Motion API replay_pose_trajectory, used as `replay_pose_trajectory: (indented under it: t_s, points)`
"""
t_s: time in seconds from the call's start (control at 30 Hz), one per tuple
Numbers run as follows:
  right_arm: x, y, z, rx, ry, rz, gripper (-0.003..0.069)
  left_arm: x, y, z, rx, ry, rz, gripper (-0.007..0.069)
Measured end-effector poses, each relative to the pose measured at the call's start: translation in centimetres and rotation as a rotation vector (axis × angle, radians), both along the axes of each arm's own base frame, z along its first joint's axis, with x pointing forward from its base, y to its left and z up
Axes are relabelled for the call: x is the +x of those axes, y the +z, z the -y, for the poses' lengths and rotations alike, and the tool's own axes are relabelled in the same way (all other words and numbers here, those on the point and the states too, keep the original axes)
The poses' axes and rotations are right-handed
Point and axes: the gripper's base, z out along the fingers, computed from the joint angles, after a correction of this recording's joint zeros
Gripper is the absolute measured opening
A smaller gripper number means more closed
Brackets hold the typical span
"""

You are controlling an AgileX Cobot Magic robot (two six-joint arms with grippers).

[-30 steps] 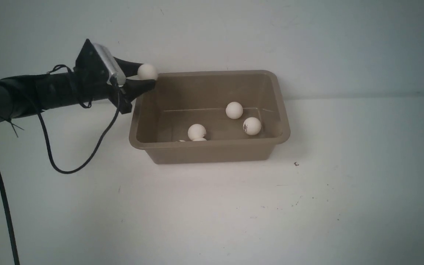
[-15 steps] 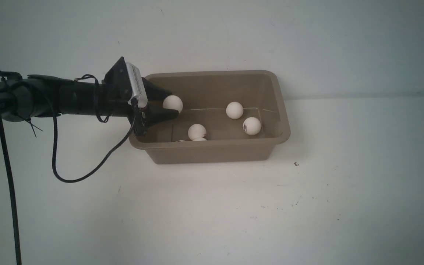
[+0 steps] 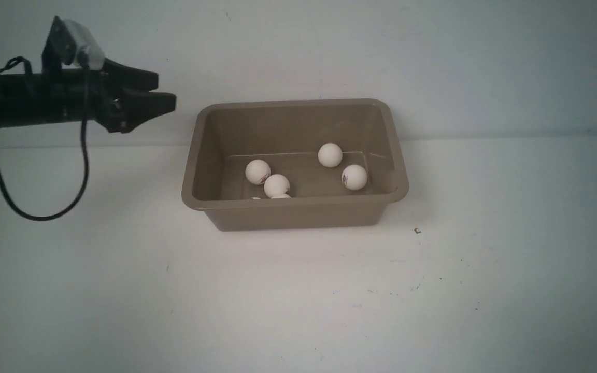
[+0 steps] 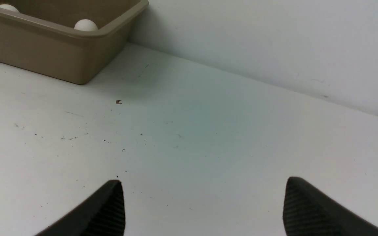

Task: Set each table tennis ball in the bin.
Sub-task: Use the left arm to clamp the table tennis ball closest to it

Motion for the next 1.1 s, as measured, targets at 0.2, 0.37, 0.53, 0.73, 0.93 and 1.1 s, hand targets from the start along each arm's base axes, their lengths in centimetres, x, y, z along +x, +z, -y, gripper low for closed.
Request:
replay_pose_trajectory:
  t_s: [0.2, 0.37, 0.53, 0.73, 0.93, 1.1]
  points:
    - [0.0, 0.0, 0.0, 0.000, 0.000, 0.000, 0.0589, -0.6, -1.6, -2.1, 0.124, -0.033, 0.009, 0.0510]
    - [0.0, 0.0, 0.0, 0.000, 0.000, 0.000, 0.0589, 0.3, -4.8, -2.4, 0.173, -0.023, 0.037, 0.0510]
    - [0.0, 0.0, 0.0, 0.000, 0.000, 0.000, 0.0589, 1.4, -9.0, -2.3, 0.147, 0.025, 0.027, 0.0510]
    - [0.0, 0.0, 0.0, 0.000, 0.000, 0.000, 0.0589, 2.1, -12.0, -1.5, 0.100, 0.061, 0.047, 0.0510]
    - [0.0, 0.0, 0.0, 0.000, 0.000, 0.000, 0.0589, 2.5, -12.4, 0.9, 0.092, 0.033, 0.052, 0.0502]
    - [0.0, 0.0, 0.0, 0.000, 0.000, 0.000, 0.0589, 3.1, -12.9, 2.7, 0.151, 0.055, 0.038, 0.0492]
